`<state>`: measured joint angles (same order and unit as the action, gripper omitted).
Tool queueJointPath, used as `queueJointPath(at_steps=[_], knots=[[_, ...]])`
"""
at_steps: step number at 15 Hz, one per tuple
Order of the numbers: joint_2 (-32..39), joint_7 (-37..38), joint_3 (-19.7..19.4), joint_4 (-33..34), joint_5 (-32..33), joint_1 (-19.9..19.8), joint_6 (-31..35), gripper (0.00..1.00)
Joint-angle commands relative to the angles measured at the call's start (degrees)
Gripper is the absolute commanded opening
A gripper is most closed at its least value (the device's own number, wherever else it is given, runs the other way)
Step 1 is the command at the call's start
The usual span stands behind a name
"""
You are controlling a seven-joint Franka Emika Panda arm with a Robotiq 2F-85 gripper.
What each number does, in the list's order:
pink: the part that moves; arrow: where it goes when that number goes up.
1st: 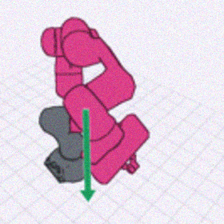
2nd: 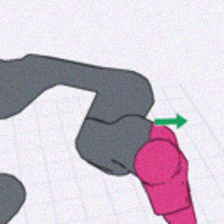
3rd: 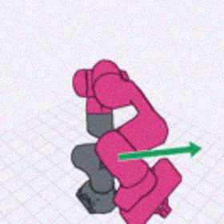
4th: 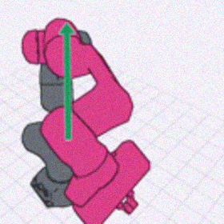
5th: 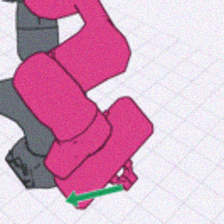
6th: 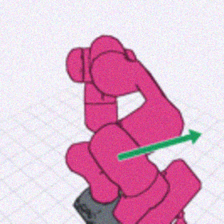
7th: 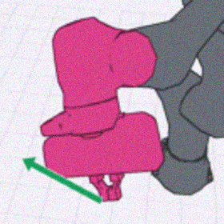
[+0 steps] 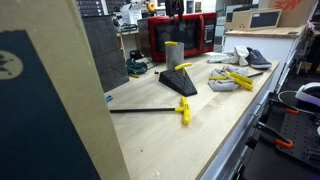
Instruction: Remove the yellow object from the silver tin and put it on the black platform
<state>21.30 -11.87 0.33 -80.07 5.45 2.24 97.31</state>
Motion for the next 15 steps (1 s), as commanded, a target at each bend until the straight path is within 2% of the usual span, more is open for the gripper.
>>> queueJointPath(at_steps=[1, 3, 7, 15], knots=[[1.20, -0.15, 0.99, 1.93, -0.93, -0.51, -1.64, 1.00], [2.41, -0.23, 1.52, 4.45, -2.36, -0.50, -3.78, 1.00], [2.50, -0.28, 1.60, 5.22, -2.55, -0.61, -4.39, 1.00], [3.61, -1.02, 1.88, 0.99, -2.99, -0.91, -0.21, 1.00]])
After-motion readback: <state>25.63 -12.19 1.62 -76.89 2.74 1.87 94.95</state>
